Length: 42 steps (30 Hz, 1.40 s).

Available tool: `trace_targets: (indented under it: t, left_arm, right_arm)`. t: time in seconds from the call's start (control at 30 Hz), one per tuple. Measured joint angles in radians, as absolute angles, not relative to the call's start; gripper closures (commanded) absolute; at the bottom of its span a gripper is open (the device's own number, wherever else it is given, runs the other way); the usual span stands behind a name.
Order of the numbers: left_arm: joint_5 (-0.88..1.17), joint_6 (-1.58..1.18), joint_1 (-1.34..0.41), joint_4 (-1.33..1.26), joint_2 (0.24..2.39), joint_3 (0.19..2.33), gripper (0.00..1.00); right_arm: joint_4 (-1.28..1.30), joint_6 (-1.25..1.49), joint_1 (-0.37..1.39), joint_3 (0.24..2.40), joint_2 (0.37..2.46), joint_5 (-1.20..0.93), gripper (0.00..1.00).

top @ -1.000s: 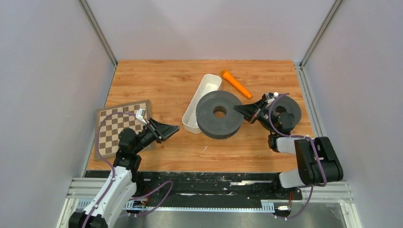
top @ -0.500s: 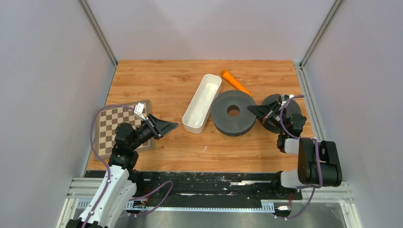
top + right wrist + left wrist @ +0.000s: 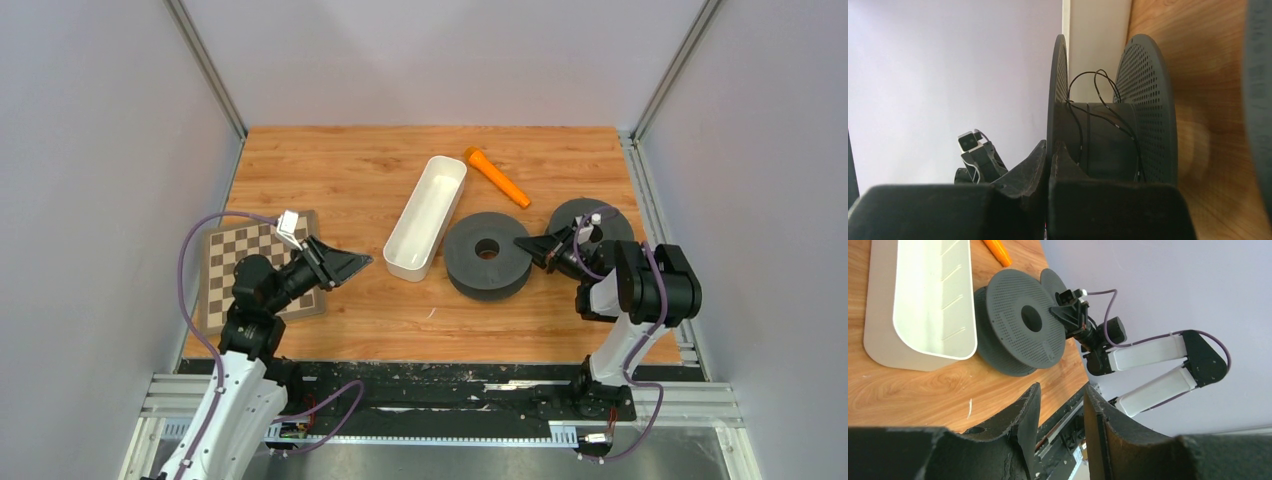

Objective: Wrap the cables
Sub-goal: Place the cable reel at the center of the board.

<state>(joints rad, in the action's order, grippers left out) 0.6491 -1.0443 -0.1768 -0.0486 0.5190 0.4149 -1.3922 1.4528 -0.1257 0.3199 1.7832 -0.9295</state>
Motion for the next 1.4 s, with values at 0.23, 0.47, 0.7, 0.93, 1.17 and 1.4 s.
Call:
trace_targets:
  t: [0.23,0.47,0.7,0.93,1.17,1.4]
  left_arm:
    - [0.65,-1.014,-0.177,-0.028,0.545,0.45,0.55]
    - [0.65,-0.999,-0.177,-0.023,0.562,0.453,0.55]
    - [0.654,-0.991,-0.177,-0.018,0.574,0.465,0.55]
    - [0.661,-0.985,-0.177,-0.018,0.572,0.48,0.54]
    - [0.665,-0.98,-0.177,-0.018,0.569,0.48,0.54]
    - [0.666,-0.972,-0.177,-0.018,0.569,0.48,0.54]
  right_arm:
    - [-1.404,1.418,-0.126,0.321,1.836,-0.929,0.88]
    - [-1.375,1.372,-0.126,0.328,1.836,-0.923,0.7]
    - [-1.324,1.332,-0.126,0.327,1.829,-0.902,0.61]
    - [-1.077,1.212,-0.126,0.333,1.692,-0.841,0.5]
    - [-0.669,1.024,-0.127,0.416,1.538,-0.715,0.44]
    - [-0.454,0.921,-0.127,0.474,1.475,-0.645,0.38]
